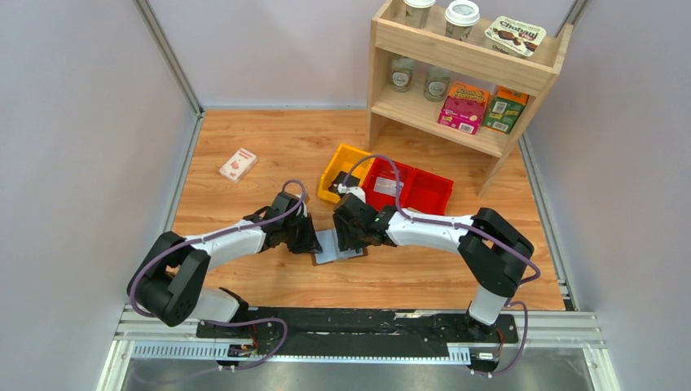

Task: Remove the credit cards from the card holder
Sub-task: Remove the credit card from the card holder.

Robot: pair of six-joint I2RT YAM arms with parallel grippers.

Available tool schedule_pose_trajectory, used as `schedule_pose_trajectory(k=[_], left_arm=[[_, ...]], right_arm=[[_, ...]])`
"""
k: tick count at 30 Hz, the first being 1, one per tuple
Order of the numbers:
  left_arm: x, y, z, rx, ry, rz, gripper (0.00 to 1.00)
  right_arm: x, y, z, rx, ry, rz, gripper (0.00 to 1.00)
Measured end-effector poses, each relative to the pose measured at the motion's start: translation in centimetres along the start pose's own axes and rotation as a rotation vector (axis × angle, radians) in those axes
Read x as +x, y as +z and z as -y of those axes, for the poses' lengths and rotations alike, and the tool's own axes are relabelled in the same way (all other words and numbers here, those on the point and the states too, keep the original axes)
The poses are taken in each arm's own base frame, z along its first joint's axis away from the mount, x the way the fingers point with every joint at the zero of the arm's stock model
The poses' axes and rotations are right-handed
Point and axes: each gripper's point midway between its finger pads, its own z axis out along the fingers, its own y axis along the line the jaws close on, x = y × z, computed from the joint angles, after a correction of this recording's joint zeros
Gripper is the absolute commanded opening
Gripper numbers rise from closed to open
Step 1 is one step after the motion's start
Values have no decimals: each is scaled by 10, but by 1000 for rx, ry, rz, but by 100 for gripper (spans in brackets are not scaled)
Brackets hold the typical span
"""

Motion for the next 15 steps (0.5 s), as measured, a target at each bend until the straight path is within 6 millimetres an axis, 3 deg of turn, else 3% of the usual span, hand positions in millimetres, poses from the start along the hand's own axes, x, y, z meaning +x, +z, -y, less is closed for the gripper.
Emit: schedule_pose_trajectory(k=[8,15], left_arm=[[0,-1,0,6,3,6,22],[4,-7,-1,25,11,26,23]], right_arm=[[-2,-1,-19,-92,1,-4,54],[-5,-6,-51,-259,-5,-20,56]])
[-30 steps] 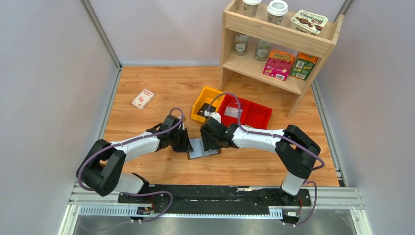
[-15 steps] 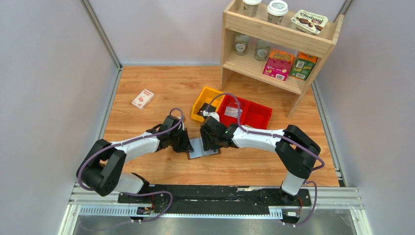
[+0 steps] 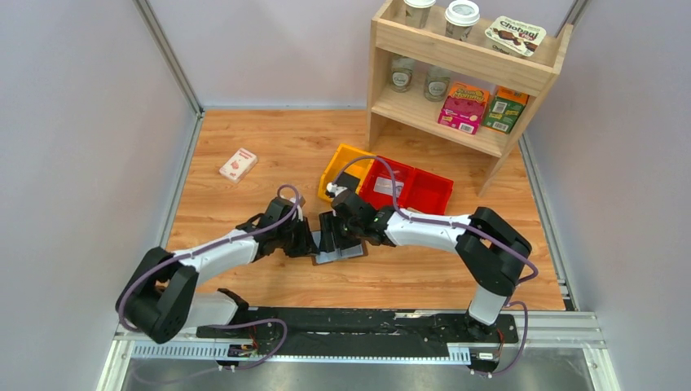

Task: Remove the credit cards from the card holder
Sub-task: Remove the credit card from the card holder.

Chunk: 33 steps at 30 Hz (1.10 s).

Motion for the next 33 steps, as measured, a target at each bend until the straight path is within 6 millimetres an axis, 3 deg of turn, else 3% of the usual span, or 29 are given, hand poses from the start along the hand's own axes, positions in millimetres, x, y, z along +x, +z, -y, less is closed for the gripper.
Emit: schedule_pose_trajectory(k=[8,16,20,27,33], left_arm=[[-14,-37,2,30,15,195,33],[-28,-77,2,26,-49,364,39],[-29,-88,-4,5,-67,409,39],[-27,-92,-10,-40,-71,397,40],[-31,-89,-7,-49,-60,378,41]], right_arm=[[-2,7,-29,-149,4,-22,57],[11,33,-25,-157,20,-80,61],[4,32,-31,-173,18,-72,66],[-9,18,-31,-127,-16,-39,76],[-35,-21,-24,-33,-36,74,79]])
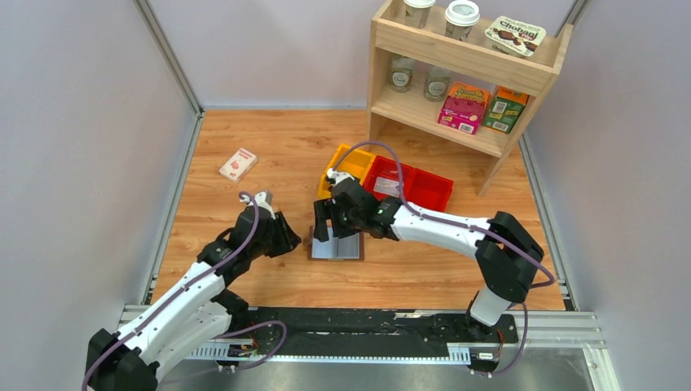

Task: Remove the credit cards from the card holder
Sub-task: Remove the credit card from the card holder.

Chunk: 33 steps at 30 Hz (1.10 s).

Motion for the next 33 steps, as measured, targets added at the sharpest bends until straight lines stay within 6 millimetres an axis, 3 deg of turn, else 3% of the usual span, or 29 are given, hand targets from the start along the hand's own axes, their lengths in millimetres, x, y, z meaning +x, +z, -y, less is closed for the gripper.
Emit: schedule_pose_trajectory(k=[5,10,14,18,22,33], left_arm=[[11,12,-5,-35,12,-70,48],[18,27,-8,-78,40,-144,53],[15,42,-5,-84,49,-183,54],[19,58,-5,-88,57,-241,53],[27,69,-5,-81,61,-296,44],[44,71,3,0,45,-370,32]], right_arm=[[-15,-20,25,157,24,88,80],[5,-12,55,287,72,47,81],[21,-1,67,330,102,7,82],[31,9,72,347,118,-23,81],[37,15,73,347,132,-43,80],[39,17,70,325,127,-56,68]])
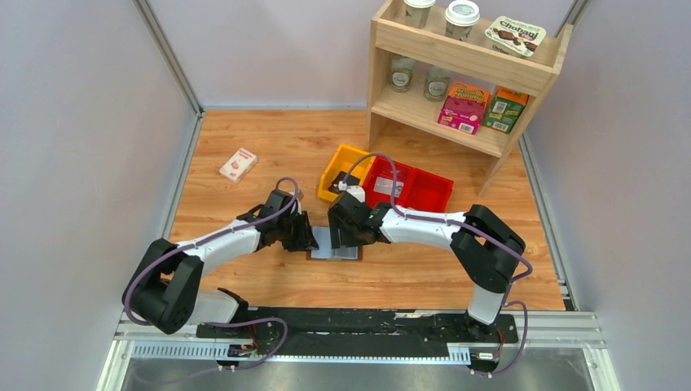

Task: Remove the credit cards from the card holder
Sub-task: Remove the credit card from the card holder.

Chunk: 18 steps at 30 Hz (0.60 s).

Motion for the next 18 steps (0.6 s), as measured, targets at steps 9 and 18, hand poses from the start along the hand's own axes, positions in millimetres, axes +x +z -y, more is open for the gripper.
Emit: schedule_pose_trajectory(k=[9,18], left_arm=[[18,1,4,56,-39,-62,30],[19,-6,20,138,-70,-57,30]], right_arm=[[-2,-2,-6,-25,-23,-6,72],[-2,-5,-14,-63,-43,-20,78]])
